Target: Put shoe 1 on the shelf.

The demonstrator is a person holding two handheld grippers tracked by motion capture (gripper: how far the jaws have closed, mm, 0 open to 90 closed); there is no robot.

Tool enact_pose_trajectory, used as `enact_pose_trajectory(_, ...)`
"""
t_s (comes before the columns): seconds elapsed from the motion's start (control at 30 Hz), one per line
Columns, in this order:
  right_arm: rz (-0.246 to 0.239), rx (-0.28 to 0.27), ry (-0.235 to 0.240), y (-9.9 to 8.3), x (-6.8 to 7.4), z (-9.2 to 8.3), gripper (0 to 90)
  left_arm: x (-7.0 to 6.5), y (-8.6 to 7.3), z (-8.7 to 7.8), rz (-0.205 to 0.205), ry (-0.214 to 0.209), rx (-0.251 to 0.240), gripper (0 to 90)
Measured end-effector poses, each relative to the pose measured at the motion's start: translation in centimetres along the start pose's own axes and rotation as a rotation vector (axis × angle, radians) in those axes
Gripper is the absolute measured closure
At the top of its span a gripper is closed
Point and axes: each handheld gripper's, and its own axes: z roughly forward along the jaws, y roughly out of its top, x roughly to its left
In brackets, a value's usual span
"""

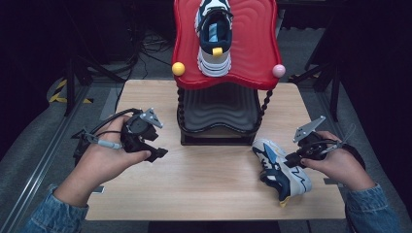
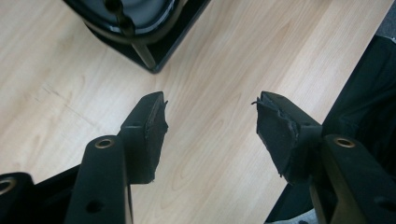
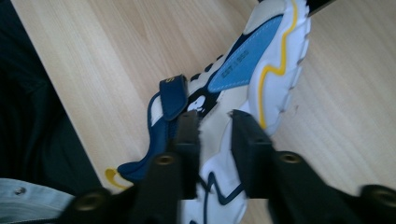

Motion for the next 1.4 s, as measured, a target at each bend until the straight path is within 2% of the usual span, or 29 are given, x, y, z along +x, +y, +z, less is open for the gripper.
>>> enact_pose_trajectory(0.03,-0.005,0.022,-0.012,0.5,-0.1,0.3,90.0,0.0,-0.3,0.2,-0.007,0.004,0.003,43.3)
enact_pose_trajectory(0.1,-0.018,0.021,-0.01,0.7,-0.2,0.5,90.0,0.0,-0.9,0.5,-0.017,0.005,0.004,43.3)
enact_pose_trajectory(0.17,-0.013,0.021,0.007,1.1,-0.4,0.9,90.0,-0.1,-1.4,0.8,-0.026,0.008,0.0,43.4)
enact_pose_trajectory(0.27,-0.007,0.036,0.007,1.6,-1.0,1.6,90.0,0.0,-2.0,1.3,-0.027,0.018,0.011,43.3)
enact_pose_trajectory(0.33,0.009,0.043,0.004,1.8,-1.4,1.9,90.0,-0.1,-2.2,1.7,-0.026,0.029,0.027,43.1)
enact_pose_trajectory(0.37,0.028,0.054,0.001,1.8,-1.9,2.2,90.0,-0.1,-2.4,2.0,-0.026,0.028,0.029,42.8)
enact_pose_trajectory(0.47,0.041,0.065,0.011,1.7,-2.3,2.7,90.0,-0.1,-2.7,2.4,-0.024,0.026,0.023,42.6)
enact_pose_trajectory(0.73,0.077,0.067,0.029,1.7,-3.3,2.5,90.0,0.1,-3.4,3.0,-0.038,0.019,0.035,41.6)
enact_pose_trajectory(0.93,0.134,0.063,-0.022,0.7,-5.4,1.6,90.0,0.2,-3.9,3.6,-0.046,0.009,0.038,40.9)
enact_pose_trajectory(1.0,0.134,0.065,-0.036,0.6,-5.6,1.6,90.0,0.3,-4.0,3.8,-0.049,0.01,0.036,40.4)
enact_pose_trajectory(1.1,0.149,0.092,-0.11,0.1,-6.6,1.6,90.0,0.4,-4.4,4.3,-0.056,0.003,0.03,39.8)
enact_pose_trajectory(1.13,0.166,0.102,-0.133,-0.4,-7.5,1.9,90.0,0.5,-4.6,4.7,-0.059,-0.007,0.034,39.7)
enact_pose_trajectory(1.3,0.237,0.115,-0.141,-2.0,-9.8,2.9,90.0,0.7,-5.1,5.4,-0.066,-0.016,0.041,39.7)
enact_pose_trajectory(1.4,0.25,0.128,-0.157,-2.5,-10.5,3.6,90.0,0.8,-5.2,5.4,-0.074,-0.02,0.041,39.7)
